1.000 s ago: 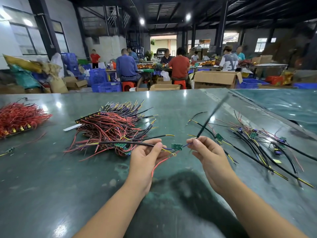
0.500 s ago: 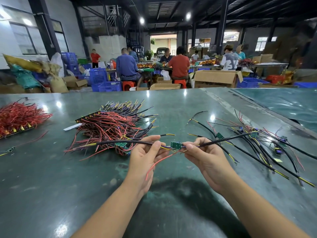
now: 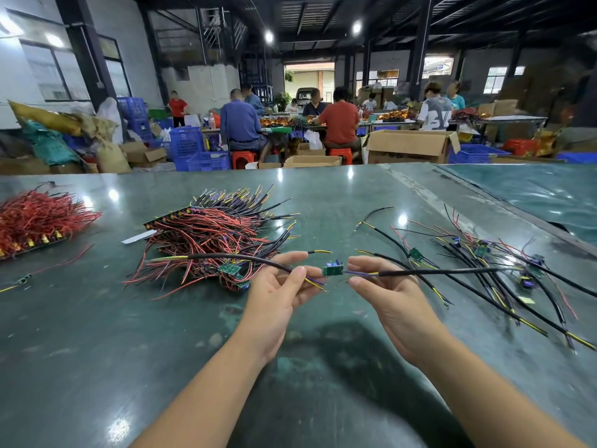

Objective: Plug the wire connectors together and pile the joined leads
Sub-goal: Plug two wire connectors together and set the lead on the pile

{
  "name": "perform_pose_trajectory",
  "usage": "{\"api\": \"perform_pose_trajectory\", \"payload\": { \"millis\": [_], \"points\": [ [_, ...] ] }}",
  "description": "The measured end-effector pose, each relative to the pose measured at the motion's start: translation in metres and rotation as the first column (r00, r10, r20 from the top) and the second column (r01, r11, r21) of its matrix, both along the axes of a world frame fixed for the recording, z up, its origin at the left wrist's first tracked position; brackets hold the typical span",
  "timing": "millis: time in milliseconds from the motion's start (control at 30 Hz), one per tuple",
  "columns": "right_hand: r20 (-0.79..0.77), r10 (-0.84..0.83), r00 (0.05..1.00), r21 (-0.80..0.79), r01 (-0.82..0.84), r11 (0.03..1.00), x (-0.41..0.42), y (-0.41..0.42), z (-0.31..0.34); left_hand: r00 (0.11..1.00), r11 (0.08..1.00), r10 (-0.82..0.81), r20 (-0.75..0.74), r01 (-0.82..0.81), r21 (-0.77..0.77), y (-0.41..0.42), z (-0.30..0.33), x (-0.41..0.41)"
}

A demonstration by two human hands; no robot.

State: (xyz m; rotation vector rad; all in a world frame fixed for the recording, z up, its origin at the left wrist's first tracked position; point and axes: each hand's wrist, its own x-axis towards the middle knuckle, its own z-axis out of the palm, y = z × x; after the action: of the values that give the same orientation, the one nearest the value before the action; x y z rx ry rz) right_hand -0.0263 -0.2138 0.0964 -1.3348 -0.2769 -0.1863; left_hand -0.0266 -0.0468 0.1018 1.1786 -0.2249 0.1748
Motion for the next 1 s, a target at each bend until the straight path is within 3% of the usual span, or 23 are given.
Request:
{"api": "perform_pose_trajectory", "payload": {
  "millis": [100,233,467,633,767,900,1000],
  "points": [
    [0.003,-0.014,1.000,-0.030,0.014,0.999,0.000,0.000,-0.001,1.000,1.000,-0.019,-0.023,0.020,0.023,-0.001,0.000,-0.001],
    [0.065,0.002,0.998,-0.010,-0.001,1.000,-0.001,0.004,0.000,0.981,0.995,-0.074,-0.178,0.083,0.046,-0.003,-0.001,-0.001],
    [0.060,0.002,0.998,-0.032,0.000,0.999,-0.002,0.006,0.001,0.959,0.982,-0.157,-0.237,0.127,-0.136,-0.002,0.000,0.000],
    [-0.067,-0.053,0.996,-0.115,0.045,0.992,-0.002,0.003,0.000,0.983,0.995,-0.054,-0.173,0.038,-0.094,0.000,-0.001,0.001],
    [-0.243,-0.012,0.970,-0.154,-0.026,0.988,-0.001,0.002,0.003,0.981,0.988,0.096,-0.169,-0.114,-0.101,0.004,0.001,0.004],
    [-0.399,-0.115,0.910,-0.344,-0.032,0.939,0.003,0.007,0.001,0.968,0.973,0.191,-0.164,-0.209,-0.100,0.006,0.004,0.005],
    [-0.294,-0.267,0.918,-0.616,0.032,0.787,0.006,0.012,0.001,0.961,0.963,0.234,-0.144,-0.250,-0.101,0.007,0.004,0.006]
  ]
}}
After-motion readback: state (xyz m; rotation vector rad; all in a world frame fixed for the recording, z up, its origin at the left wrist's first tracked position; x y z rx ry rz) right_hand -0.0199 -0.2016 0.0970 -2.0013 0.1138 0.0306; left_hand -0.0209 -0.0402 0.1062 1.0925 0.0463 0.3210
